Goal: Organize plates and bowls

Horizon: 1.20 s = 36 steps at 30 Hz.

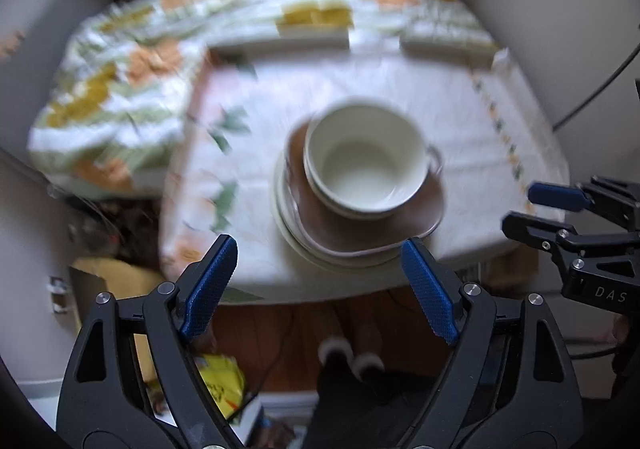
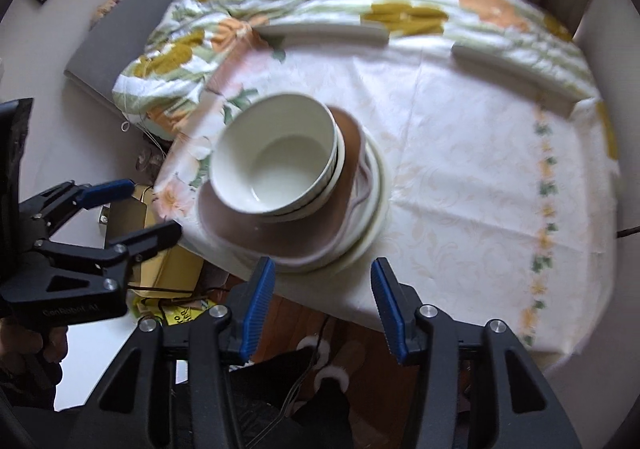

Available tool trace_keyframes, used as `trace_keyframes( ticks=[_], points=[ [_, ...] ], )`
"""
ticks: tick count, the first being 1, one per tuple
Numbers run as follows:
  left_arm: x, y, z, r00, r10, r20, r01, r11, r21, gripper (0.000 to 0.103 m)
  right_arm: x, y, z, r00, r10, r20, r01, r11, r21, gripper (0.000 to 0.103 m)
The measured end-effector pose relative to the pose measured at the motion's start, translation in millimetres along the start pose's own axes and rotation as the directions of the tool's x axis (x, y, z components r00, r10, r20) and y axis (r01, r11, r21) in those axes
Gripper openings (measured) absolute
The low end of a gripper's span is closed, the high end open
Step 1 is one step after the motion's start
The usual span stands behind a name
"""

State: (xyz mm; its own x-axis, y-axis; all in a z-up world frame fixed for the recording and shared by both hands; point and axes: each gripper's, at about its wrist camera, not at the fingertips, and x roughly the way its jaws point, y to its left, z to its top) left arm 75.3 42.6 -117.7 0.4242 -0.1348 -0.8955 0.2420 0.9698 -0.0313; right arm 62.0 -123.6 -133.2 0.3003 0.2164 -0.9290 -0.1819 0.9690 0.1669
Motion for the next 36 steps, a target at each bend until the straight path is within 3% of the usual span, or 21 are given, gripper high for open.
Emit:
trace_keyframes(
  ticks=[4, 6, 8, 10, 11, 12, 14, 19, 21, 28, 36],
  points=[
    [-78, -9, -8, 0.979, -0.002, 0.206, 0.013, 0.999, -0.050, 0.083, -69, 5, -19, 0.988, -0.044, 0.147, 0.045, 0.999, -0.008, 0.046],
    [-114, -18, -16, 0.953, -0.002, 0.304, 0.018, 0.998, -0.052, 0.086, -100, 7, -28, 0.969, -0.076, 0.233, 0.078, 0.997, 0.001, 0.046],
    [-139, -26, -23, 0.924, 0.006, 0.383, 0.010, 0.999, -0.040, 0.097, -129, 9, -38, 0.938, -0.122, 0.324, 0.119, 0.992, 0.030, 0.048],
    [-162, -36, -31, 0.881, 0.027, 0.472, -0.015, 0.999, -0.029, 0.103, -152, 9, -48, 0.903, -0.150, 0.404, 0.134, 0.989, 0.069, 0.073],
    [-169, -39, -35, 0.864, 0.037, 0.502, -0.025, 0.999, -0.029, 0.103, -160, 7, -51, 0.888, -0.160, 0.432, 0.136, 0.987, 0.086, 0.092],
    [-176, -42, -38, 0.847, 0.042, 0.530, -0.032, 0.999, -0.028, 0.103, -168, 7, -56, 0.866, -0.177, 0.468, 0.143, 0.984, 0.107, 0.099],
    [-184, -44, -41, 0.830, 0.057, 0.555, -0.040, 0.998, -0.044, 0.103, -177, 5, -63, 0.834, -0.213, 0.509, 0.159, 0.976, 0.148, 0.099],
    [-185, -45, -45, 0.814, 0.077, 0.576, -0.042, 0.996, -0.073, 0.103, -188, 4, -79, 0.753, -0.296, 0.588, 0.211, 0.955, 0.210, 0.099],
    [-181, -46, -45, 0.812, 0.082, 0.577, -0.049, 0.996, -0.074, 0.103, -190, 4, -81, 0.738, -0.305, 0.602, 0.215, 0.952, 0.218, 0.099],
    [-175, -52, -47, 0.810, 0.098, 0.578, -0.073, 0.995, -0.065, 0.103, -189, 2, -81, 0.725, -0.309, 0.616, 0.210, 0.950, 0.229, 0.099],
    [-176, -54, -46, 0.796, 0.102, 0.597, -0.086, 0.995, -0.056, 0.103, -187, 0, -82, 0.721, -0.306, 0.621, 0.213, 0.951, 0.222, 0.099]
  ],
)
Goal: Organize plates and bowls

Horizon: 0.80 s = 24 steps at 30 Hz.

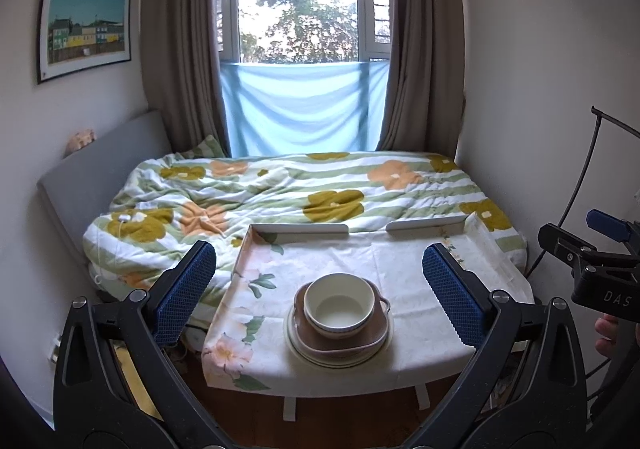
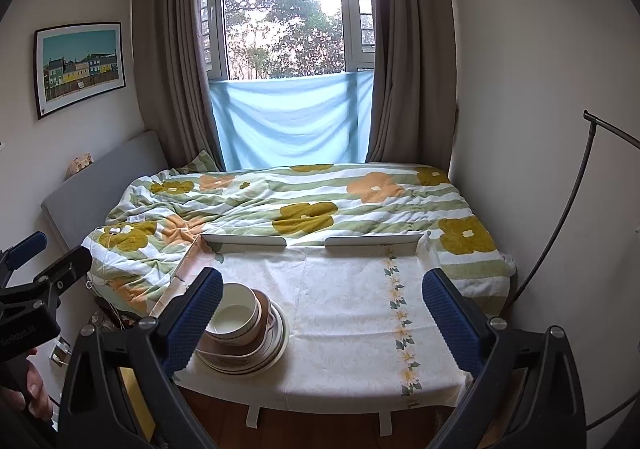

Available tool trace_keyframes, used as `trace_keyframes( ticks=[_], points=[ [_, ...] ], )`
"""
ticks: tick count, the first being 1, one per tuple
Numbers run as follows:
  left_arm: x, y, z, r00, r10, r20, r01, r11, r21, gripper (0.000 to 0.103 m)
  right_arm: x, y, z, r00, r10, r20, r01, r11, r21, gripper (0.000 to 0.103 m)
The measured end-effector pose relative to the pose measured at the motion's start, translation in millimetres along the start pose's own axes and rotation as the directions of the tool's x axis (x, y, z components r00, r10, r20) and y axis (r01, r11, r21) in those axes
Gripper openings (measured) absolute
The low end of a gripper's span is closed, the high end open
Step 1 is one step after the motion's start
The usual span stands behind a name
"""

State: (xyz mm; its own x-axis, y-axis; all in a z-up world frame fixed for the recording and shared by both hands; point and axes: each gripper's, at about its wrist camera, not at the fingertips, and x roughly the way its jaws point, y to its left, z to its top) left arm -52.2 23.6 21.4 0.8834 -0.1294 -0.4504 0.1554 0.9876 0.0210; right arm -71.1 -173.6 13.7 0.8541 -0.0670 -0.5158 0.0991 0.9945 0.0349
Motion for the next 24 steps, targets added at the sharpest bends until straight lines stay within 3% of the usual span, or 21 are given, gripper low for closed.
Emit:
trace_keyframes(
  ticks=[24],
  points=[
    [-4.4, 4.2, 0.3, 1.000, 0.014, 0.004, -0.014, 1.000, 0.008, 0.103, 2.3, -0.9, 1.0, 1.000, -0.009, -0.006, 0.009, 1.000, 0.005, 0.099]
  ],
)
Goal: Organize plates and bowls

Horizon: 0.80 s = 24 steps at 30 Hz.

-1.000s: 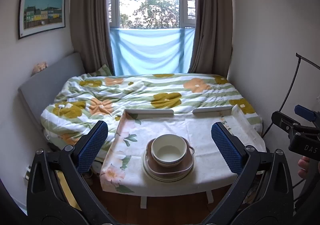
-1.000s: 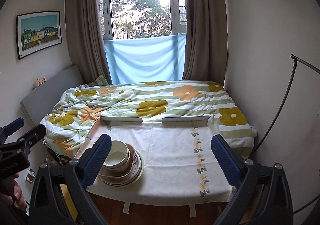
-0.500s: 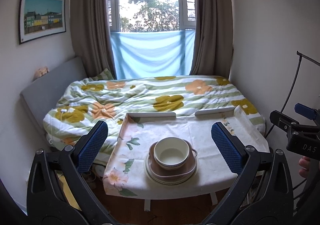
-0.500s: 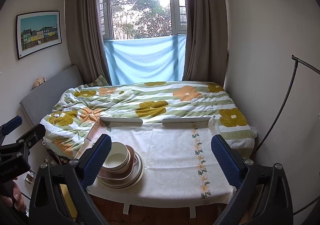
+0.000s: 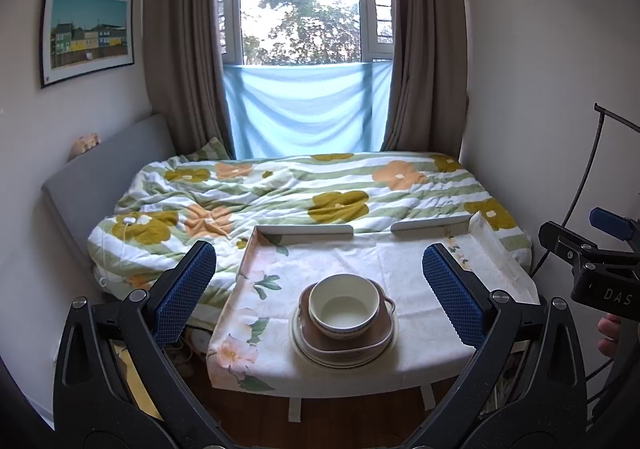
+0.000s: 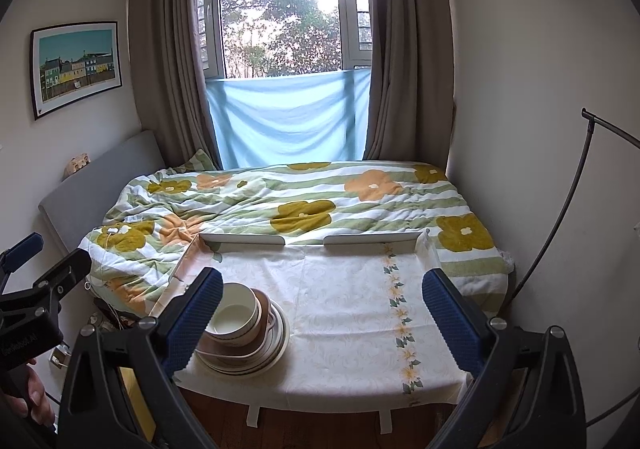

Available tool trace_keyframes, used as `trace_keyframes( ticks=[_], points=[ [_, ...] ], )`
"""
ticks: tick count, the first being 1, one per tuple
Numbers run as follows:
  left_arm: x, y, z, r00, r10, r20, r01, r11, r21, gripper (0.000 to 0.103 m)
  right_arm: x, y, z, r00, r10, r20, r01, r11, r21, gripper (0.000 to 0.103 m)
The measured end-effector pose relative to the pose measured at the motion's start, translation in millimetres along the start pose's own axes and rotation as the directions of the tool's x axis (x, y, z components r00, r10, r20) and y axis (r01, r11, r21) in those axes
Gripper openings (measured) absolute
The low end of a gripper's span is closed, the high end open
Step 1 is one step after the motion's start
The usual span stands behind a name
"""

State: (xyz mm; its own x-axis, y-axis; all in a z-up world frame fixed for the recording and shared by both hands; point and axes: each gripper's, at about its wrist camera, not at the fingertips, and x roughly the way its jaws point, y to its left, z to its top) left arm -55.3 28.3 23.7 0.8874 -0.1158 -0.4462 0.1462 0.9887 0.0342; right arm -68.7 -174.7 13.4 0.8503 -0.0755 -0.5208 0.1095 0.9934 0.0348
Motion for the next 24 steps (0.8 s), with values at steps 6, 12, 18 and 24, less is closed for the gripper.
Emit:
trace_keyframes(
  ticks=[6, 12, 18, 24],
  points=[
    [-1.5, -1.4, 0.5, 1.000, 0.006, 0.007, -0.006, 1.000, 0.001, 0.103, 1.0, 0.3, 0.0, 1.000, 0.000, 0.001, 0.000, 1.000, -0.001, 0.099],
    [-1.5, -4.9, 0.1, 1.000, 0.008, 0.010, -0.008, 1.000, 0.008, 0.103, -0.2, 0.9, 0.1, 1.000, -0.001, 0.002, 0.001, 1.000, 0.002, 0.099],
    [-0.4, -6.5, 1.0, 1.000, 0.009, 0.015, -0.010, 1.000, 0.019, 0.103, 0.2, 0.4, 0.4, 1.000, -0.002, 0.002, 0.002, 1.000, 0.000, 0.099],
    [1.3, -6.4, 1.4, 1.000, 0.011, 0.019, -0.012, 1.000, 0.023, 0.103, 0.9, -0.4, 0.8, 1.000, -0.001, 0.002, 0.001, 1.000, 0.001, 0.099]
  ],
)
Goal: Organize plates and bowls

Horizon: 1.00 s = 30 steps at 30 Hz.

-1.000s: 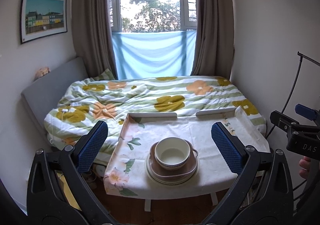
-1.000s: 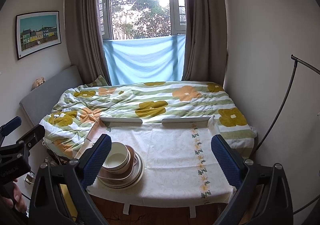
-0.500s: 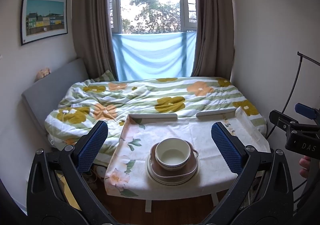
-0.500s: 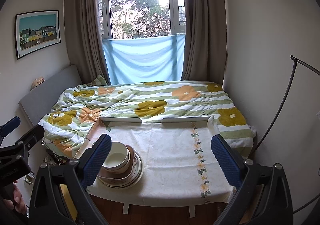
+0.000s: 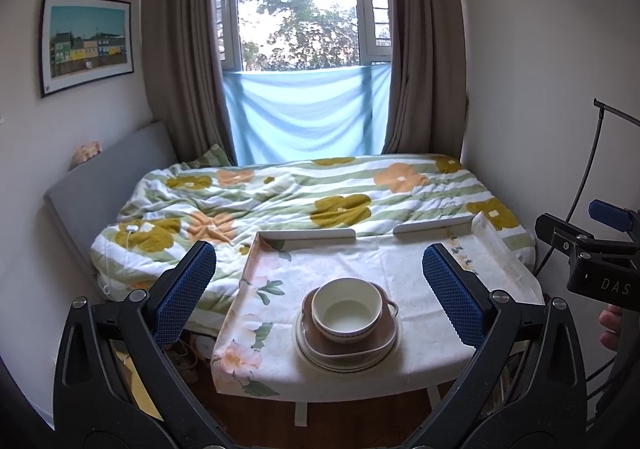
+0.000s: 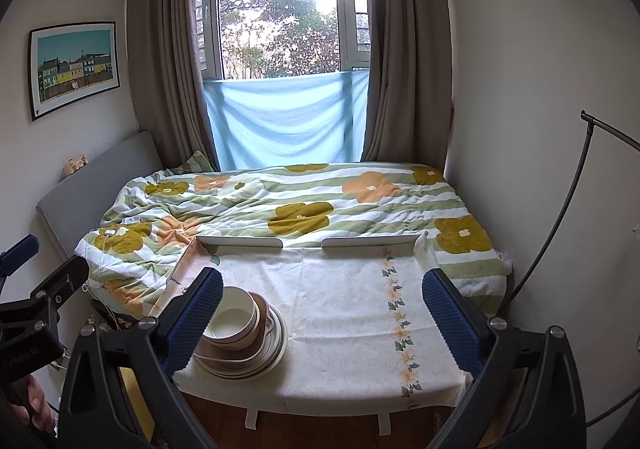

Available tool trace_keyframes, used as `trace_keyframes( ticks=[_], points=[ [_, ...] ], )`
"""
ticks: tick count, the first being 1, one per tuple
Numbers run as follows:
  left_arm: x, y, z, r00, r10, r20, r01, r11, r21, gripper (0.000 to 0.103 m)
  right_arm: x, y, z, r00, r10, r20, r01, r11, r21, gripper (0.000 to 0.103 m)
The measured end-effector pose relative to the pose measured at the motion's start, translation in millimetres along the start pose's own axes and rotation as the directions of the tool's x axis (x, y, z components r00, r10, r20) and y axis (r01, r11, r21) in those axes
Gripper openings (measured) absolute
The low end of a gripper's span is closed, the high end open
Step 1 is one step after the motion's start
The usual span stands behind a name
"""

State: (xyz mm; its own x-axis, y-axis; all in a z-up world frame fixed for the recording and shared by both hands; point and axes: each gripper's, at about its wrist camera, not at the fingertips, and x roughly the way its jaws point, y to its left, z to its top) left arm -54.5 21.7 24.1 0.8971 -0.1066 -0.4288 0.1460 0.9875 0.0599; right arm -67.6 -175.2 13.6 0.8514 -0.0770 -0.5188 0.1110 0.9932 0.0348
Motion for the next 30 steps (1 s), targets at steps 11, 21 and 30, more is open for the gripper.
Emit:
trace_keyframes(
  ticks=[11, 21, 30],
  points=[
    [-0.4, 2.4, -1.1, 1.000, 0.006, 0.009, -0.006, 1.000, -0.007, 0.103, -1.3, -0.7, 2.8, 1.000, 0.000, 0.003, 0.000, 1.000, -0.002, 0.099],
    [-4.3, 6.1, -1.6, 0.999, 0.032, 0.031, -0.031, 0.999, -0.016, 0.103, -1.4, 0.0, 3.4, 1.000, 0.001, 0.004, -0.001, 1.000, 0.001, 0.099],
    [3.1, 6.3, 1.6, 0.999, 0.020, 0.042, -0.020, 1.000, -0.012, 0.103, -0.6, -0.1, 4.5, 1.000, -0.001, 0.003, 0.001, 1.000, 0.001, 0.099]
  ],
)
